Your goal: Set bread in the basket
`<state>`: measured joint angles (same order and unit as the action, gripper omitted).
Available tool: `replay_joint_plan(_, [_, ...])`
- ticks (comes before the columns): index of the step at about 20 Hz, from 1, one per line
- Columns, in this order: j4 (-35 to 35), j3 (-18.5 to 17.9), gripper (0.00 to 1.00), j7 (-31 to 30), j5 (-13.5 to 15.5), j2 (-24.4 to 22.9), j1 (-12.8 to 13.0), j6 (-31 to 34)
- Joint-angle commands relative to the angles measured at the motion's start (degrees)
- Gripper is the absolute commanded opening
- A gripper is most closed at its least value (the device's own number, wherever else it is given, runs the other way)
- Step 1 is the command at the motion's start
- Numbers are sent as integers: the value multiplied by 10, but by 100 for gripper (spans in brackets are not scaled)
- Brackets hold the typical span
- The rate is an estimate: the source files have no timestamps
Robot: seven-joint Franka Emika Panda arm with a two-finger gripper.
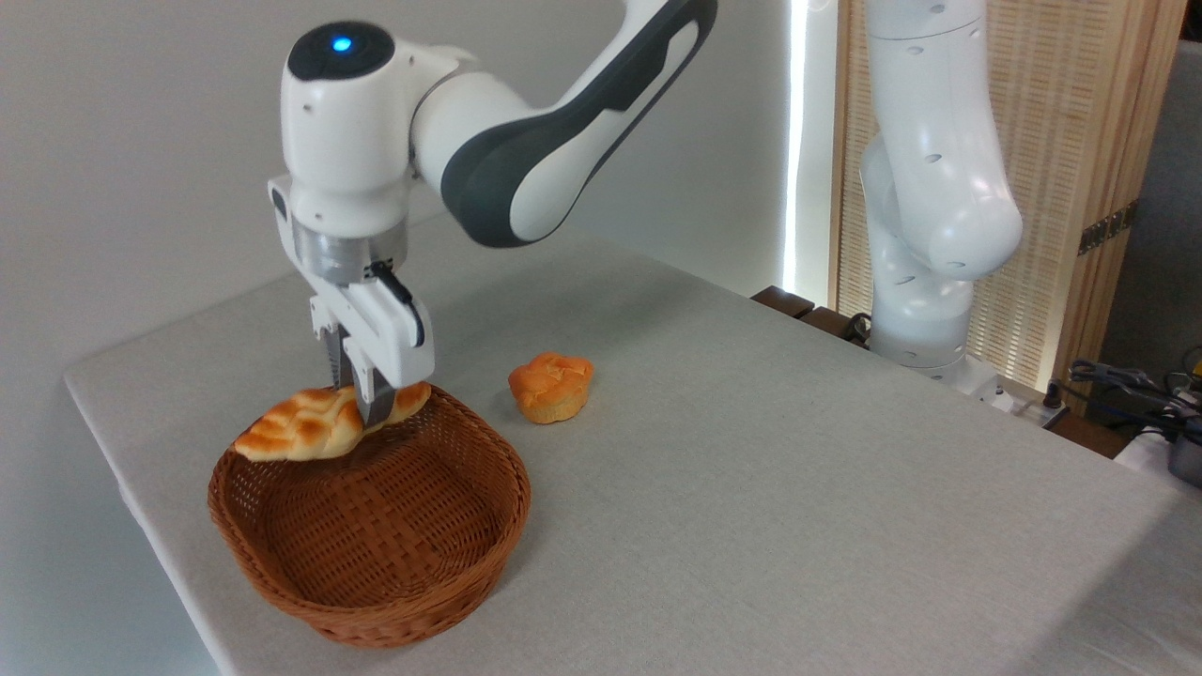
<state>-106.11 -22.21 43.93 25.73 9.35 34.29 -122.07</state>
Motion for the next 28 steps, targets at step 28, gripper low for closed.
replay_joint_plan(28, [153, 124, 100, -28, -149, -73, -229, 276])
